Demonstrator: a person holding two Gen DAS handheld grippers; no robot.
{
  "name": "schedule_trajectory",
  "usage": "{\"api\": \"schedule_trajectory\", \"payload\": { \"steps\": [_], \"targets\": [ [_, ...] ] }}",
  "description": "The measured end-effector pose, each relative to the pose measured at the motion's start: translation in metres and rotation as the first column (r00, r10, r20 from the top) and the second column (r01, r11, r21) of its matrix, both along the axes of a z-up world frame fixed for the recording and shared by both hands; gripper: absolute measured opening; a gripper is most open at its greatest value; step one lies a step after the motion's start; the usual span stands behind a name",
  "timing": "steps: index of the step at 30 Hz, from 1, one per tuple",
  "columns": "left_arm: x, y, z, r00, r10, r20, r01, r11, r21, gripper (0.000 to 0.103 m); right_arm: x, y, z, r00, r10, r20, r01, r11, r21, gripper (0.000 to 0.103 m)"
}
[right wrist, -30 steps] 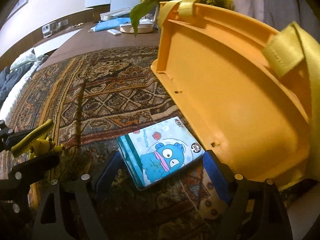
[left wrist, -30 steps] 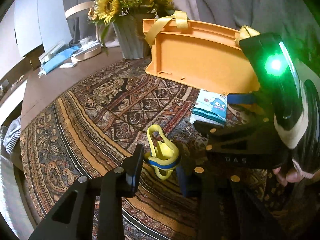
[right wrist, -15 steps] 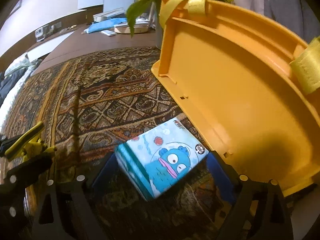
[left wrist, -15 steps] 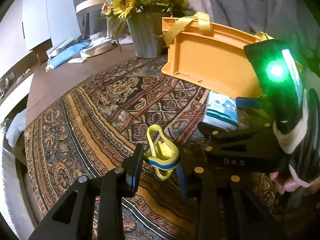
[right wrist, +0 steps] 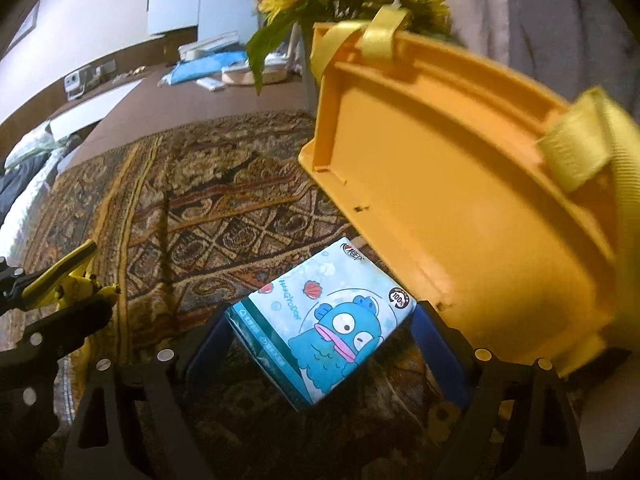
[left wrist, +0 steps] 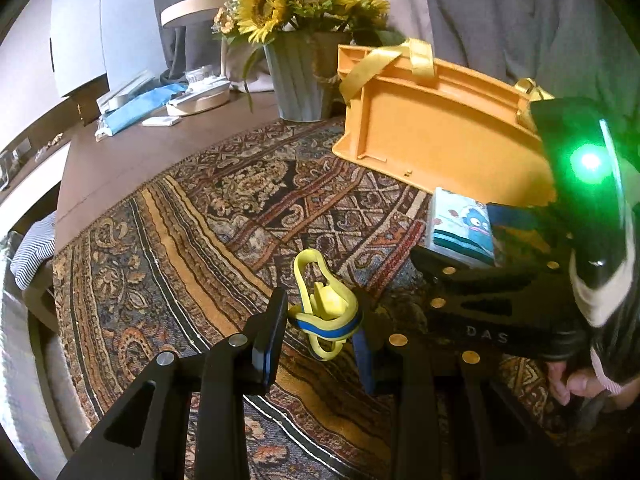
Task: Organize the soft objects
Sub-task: 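Lift the clip and tissue pack with both tools and carry them over the crate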
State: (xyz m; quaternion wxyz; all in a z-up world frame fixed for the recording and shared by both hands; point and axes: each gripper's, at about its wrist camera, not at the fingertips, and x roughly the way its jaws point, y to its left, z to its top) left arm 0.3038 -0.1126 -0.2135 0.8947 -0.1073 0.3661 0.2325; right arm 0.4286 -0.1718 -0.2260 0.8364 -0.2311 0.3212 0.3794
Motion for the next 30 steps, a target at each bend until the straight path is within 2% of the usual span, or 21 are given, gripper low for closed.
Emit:
{"api": "schedule_trajectory", "payload": {
  "steps": [10, 14, 24, 30],
  "targets": [
    [-0.015, 0.003, 0.033, 0.996, -0.015, 0.085, 0.015, 1.000, -0.007, 0.031, -0.023, -0.023, 0.047, 0.993, -0.110, 0.035, 0.106, 0.990, 0.093, 0.089],
    [-0.022, 0.003, 0.050, 0.992, -0.039, 0.122, 0.037, 0.999, 0.016, 0.031, -0.031, -0.035, 0.066, 0.983, -0.176, 0.042, 0.169, 0.976, 0.135, 0.089],
    [-0.035, 0.010, 0.092, 0.971, -0.143, 0.194, 0.132, 0.989, 0.066, 0.031, -0.060, -0.051, 0.118, 0.936, -0.343, 0.073, 0.318, 0.918, 0.238, 0.089],
    [-0.037, 0.024, 0.117, 0.944, -0.237, 0.228, 0.223, 0.971, 0.085, 0.031, -0.077, -0.048, 0.144, 0.897, -0.429, 0.110, 0.388, 0.881, 0.269, 0.089]
  ]
}}
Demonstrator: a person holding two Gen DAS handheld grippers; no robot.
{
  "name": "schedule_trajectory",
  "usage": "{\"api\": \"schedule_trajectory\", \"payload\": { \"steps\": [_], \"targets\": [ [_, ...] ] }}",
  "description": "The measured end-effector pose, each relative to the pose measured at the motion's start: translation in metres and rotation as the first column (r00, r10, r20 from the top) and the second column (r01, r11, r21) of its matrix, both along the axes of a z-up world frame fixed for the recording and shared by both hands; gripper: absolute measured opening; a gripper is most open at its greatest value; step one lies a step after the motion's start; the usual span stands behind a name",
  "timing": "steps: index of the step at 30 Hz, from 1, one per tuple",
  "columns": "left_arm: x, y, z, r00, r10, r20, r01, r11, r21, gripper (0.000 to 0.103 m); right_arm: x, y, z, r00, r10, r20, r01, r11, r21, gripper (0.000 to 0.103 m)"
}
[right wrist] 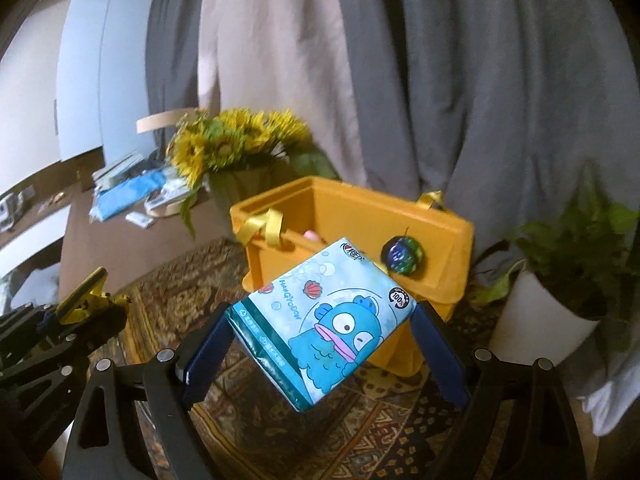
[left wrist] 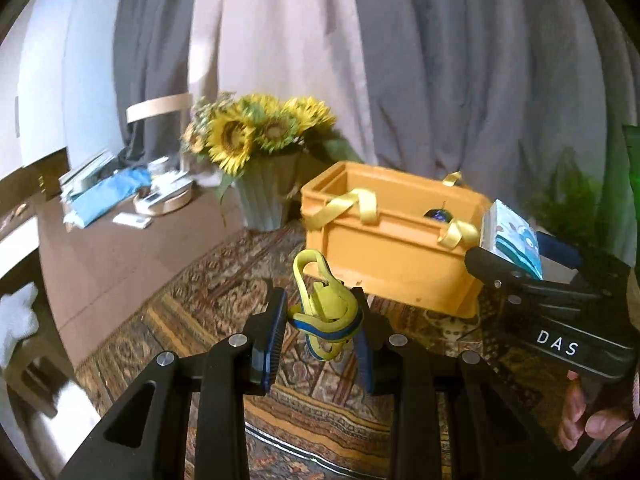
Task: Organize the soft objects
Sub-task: 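Lift the clip and tissue pack with both tools and carry them over the crate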
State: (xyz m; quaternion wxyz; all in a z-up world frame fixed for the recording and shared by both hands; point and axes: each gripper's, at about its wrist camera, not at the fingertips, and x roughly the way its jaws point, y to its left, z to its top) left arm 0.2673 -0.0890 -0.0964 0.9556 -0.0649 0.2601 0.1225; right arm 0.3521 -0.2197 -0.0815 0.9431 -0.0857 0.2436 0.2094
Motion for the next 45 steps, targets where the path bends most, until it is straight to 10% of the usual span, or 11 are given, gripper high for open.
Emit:
{"api": "schedule_trajectory", "payload": {
  "steps": [21, 45],
  "targets": [
    [0.057, 0.054, 0.062, 0.926, -0.370, 0.080, 0.367, 0.929, 0.048, 0.031, -0.011, 0.033, 0.053, 0.934, -0.352, 0.063, 0.346, 0.934, 0.087, 0.089],
    [0.181, 0.046, 0.087, 0.882, -0.468, 0.064, 0.463, 0.883, 0.078, 0.031, 0.116, 0.018, 0.068, 0.911, -0.404, -0.089, 0.411, 0.907, 0.090, 0.089]
  ]
}}
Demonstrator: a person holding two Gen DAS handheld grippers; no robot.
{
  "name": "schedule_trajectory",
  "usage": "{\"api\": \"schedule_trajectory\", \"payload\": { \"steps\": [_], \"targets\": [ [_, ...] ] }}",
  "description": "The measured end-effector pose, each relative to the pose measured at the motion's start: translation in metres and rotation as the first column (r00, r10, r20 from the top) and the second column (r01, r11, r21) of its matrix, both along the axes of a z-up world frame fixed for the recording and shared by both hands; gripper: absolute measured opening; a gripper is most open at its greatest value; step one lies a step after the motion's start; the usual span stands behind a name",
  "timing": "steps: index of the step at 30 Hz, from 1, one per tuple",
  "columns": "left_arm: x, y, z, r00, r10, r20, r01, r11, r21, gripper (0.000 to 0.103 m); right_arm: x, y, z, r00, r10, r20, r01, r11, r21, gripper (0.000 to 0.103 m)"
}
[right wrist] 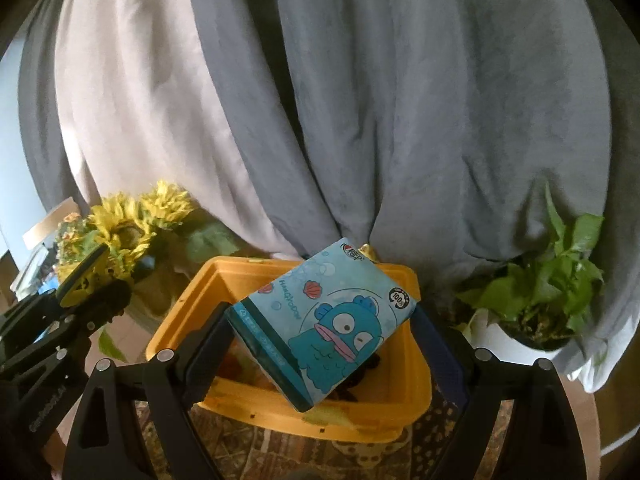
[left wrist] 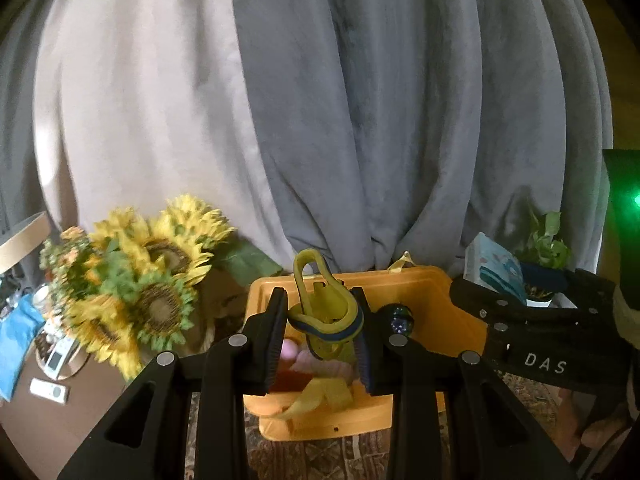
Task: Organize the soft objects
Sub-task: 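Lift the clip and tissue pack with both tools and carry them over the crate, then open both tools to drop the clip and tissue pack into the crate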
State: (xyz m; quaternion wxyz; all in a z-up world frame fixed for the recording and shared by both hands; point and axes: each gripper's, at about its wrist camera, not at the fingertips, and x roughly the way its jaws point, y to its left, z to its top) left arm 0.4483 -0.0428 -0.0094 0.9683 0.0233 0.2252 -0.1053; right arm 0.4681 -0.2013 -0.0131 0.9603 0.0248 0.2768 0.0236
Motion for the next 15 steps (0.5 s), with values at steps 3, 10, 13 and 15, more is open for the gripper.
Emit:
{"api": "schedule_trajectory", "payload": {
  "steps": [3, 10, 13, 15],
  "targets": [
    [0.018, -0.004, -0.002, 0.999, -0.022, -0.032, 0.023, 1.000, 0.014, 0.031, 0.019, -0.007, -0.002, 0.999, 0.014, -0.050, -0.013, 1.000, 0.025, 0.089],
    [0.054, -0.018, -0.011, 0.991, -0.058, -0.124, 0.065, 0.996, 0.056, 0.031, 0.060, -0.021, -0.017, 0.981, 0.028, -0.194, -0.018, 0.998, 0.054, 0.089],
    [0.071, -0.023, -0.016, 0.983, -0.053, -0.176, 0.066, 0.995, 0.069, 0.031, 0.074, -0.023, -0.026, 0.967, 0.023, -0.254, -0.013, 0.999, 0.042, 0.089],
    [0.082, -0.026, -0.022, 0.977, -0.049, -0.206, 0.067, 0.995, 0.080, 0.031, 0.082, -0.023, -0.031, 0.958, 0.028, -0.286, -0.019, 0.999, 0.034, 0.089]
  ]
}}
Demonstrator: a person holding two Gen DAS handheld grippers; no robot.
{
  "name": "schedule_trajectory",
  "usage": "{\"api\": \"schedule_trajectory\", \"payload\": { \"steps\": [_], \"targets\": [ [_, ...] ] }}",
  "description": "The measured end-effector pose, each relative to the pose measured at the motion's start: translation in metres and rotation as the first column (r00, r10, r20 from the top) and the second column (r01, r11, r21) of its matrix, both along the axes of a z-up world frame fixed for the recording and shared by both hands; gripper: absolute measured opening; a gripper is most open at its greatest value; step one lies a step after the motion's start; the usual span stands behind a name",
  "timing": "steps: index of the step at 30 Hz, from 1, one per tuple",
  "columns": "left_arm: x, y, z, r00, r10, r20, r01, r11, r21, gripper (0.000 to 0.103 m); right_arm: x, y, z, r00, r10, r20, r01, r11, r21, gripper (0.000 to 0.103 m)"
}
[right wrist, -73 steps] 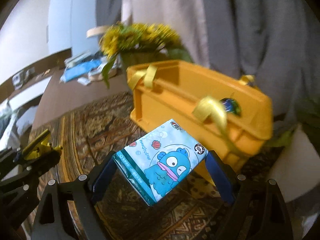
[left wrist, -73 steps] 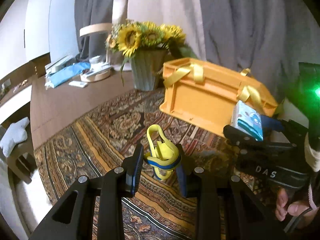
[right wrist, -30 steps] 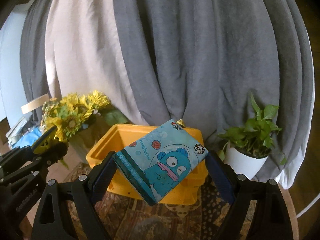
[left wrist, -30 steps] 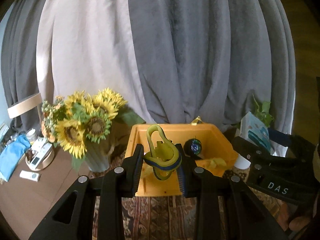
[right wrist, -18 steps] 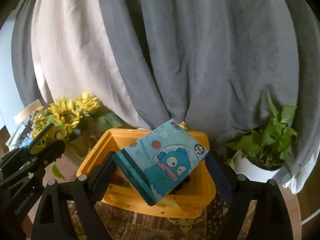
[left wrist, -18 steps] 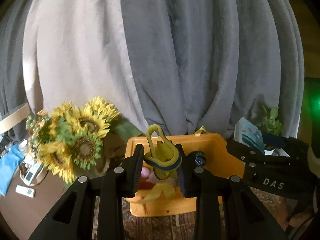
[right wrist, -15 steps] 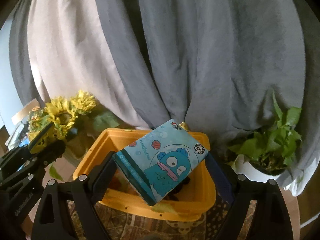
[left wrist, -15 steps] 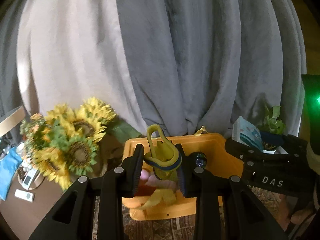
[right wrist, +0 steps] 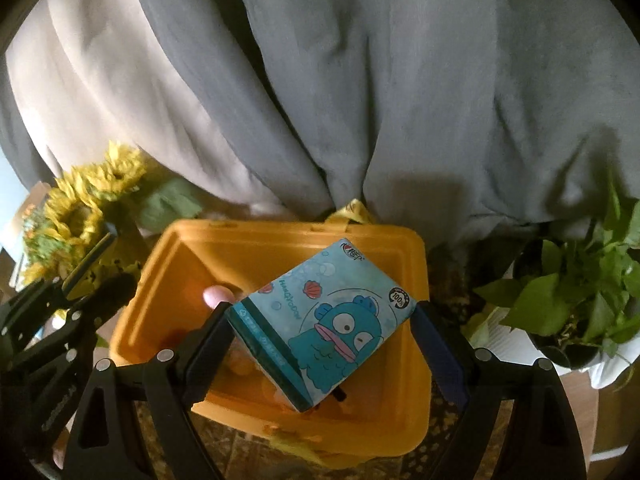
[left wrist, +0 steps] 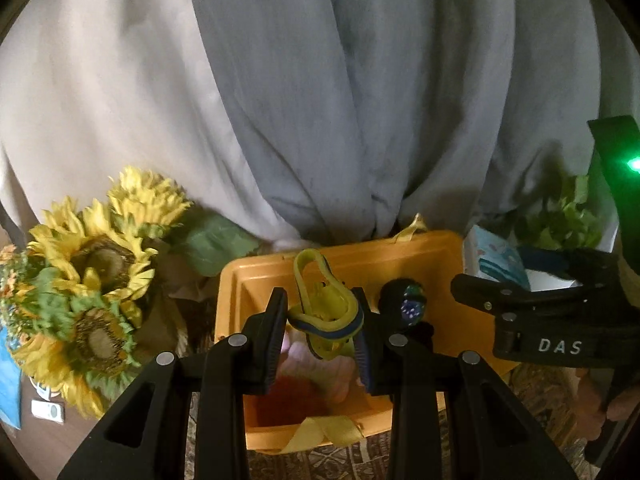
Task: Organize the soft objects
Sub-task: 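Open both tools to drop the clip and tissue pack into the crate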
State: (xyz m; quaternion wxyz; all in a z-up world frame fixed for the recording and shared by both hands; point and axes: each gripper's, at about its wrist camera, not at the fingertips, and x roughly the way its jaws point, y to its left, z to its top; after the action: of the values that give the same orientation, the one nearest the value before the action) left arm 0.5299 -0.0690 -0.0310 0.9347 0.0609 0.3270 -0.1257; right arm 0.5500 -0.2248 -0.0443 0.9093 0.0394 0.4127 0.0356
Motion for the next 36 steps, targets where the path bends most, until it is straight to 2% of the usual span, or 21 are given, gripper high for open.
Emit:
{"api": "schedule_trajectory", "payload": {
  "steps": [8, 13, 17, 21, 28, 36],
  "targets": [
    [0.042, -0.012, -0.033, 0.984, -0.030, -0.174, 0.039, 0.998, 0.046, 0.033, 0.028, -0.003, -0.025, 0.991, 0.028, -0.130, -0.029, 1.000, -0.010, 0.089],
    [0.052, -0.017, -0.048, 0.970, -0.036, -0.239, 0.047, 0.998, 0.041, 0.038, 0.038, -0.002, -0.039, 0.978, 0.043, -0.203, -0.048, 0.999, -0.017, 0.089],
    [0.054, -0.018, -0.052, 0.968, -0.038, -0.248, 0.056, 0.996, 0.069, 0.056, 0.045, -0.005, -0.049, 0.970, 0.041, -0.240, -0.041, 0.999, 0.006, 0.090],
    [0.054, -0.020, -0.053, 0.970, -0.022, -0.242, 0.045, 0.995, 0.090, 0.066, 0.048, -0.009, -0.056, 0.961, 0.030, -0.273, -0.022, 0.999, 0.032, 0.090],
    [0.047, -0.014, -0.050, 0.976, 0.011, -0.216, 0.017, 0.992, 0.126, 0.079, 0.049, -0.006, -0.054, 0.964, 0.033, -0.262, -0.026, 0.999, 0.031, 0.090],
    [0.032, -0.001, -0.040, 0.983, 0.047, -0.178, -0.025, 0.992, 0.123, 0.081, 0.033, 0.004, -0.040, 0.975, 0.030, -0.219, -0.029, 1.000, 0.005, 0.091]
  ]
}}
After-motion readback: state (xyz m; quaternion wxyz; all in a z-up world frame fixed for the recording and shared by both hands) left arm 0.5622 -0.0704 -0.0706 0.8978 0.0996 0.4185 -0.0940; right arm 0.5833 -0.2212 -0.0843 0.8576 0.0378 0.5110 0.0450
